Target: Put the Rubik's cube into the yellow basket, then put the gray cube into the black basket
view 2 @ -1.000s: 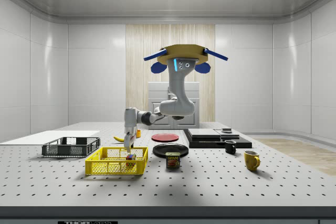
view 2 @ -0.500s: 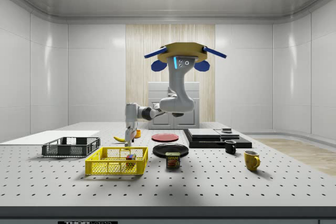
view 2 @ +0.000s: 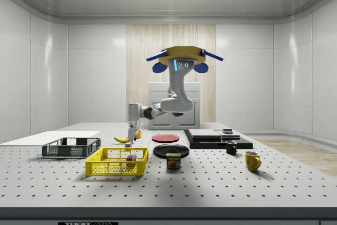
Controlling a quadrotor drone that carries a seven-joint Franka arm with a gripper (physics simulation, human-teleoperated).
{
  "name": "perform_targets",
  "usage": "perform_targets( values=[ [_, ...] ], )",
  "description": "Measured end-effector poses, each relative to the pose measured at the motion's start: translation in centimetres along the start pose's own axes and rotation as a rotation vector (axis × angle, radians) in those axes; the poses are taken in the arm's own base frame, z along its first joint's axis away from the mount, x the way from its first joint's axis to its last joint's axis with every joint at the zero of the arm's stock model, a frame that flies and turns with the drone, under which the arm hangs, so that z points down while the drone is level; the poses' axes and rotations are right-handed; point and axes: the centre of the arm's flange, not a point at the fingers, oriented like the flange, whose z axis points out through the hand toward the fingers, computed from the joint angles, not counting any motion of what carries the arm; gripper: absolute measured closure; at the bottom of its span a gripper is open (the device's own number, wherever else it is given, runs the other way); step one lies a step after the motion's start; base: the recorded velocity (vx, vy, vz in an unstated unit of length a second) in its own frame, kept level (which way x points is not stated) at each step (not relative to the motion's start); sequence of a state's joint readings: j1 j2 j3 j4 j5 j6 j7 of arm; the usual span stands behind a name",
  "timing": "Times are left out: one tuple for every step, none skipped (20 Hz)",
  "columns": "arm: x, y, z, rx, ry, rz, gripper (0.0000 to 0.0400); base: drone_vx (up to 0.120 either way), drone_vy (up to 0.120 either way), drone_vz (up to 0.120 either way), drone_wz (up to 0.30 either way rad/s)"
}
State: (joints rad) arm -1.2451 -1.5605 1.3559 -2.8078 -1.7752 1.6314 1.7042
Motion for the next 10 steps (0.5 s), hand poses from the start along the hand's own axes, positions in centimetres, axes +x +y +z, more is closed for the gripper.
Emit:
perform_targets(
  values=[
    [0.00, 0.00, 0.00, 0.000, 0.000, 0.000, 0.0000, 0.000, -0.120, 0.000, 0.000],
    [0.00, 0.00, 0.00, 0.000, 0.000, 0.000, 0.0000, 0.000, -0.120, 0.000, 0.000],
    [0.00, 0.00, -0.01, 0.000, 0.000, 0.000, 0.0000, 0.000, -0.120, 0.000, 0.000],
    [0.00, 0.00, -0.01, 0.000, 0.000, 0.000, 0.0000, 0.000, -0.120, 0.000, 0.000],
    [0.00, 0.00, -0.01, 0.000, 0.000, 0.000, 0.0000, 0.000, -0.120, 0.000, 0.000],
    [0.00, 0.00, -0.01, 0.000, 0.000, 0.000, 0.0000, 0.000, -0.120, 0.000, 0.000],
    [0.00, 0.00, -0.01, 0.000, 0.000, 0.000, 0.0000, 0.000, -0.120, 0.000, 0.000],
    [0.00, 0.00, -0.01, 0.000, 0.000, 0.000, 0.0000, 0.000, -0.120, 0.000, 0.000],
    [0.00, 0.00, -0.01, 0.000, 0.000, 0.000, 0.0000, 0.000, -0.120, 0.000, 0.000],
    [0.00, 0.00, -0.01, 0.000, 0.000, 0.000, 0.0000, 0.000, -0.120, 0.000, 0.000]
  ],
)
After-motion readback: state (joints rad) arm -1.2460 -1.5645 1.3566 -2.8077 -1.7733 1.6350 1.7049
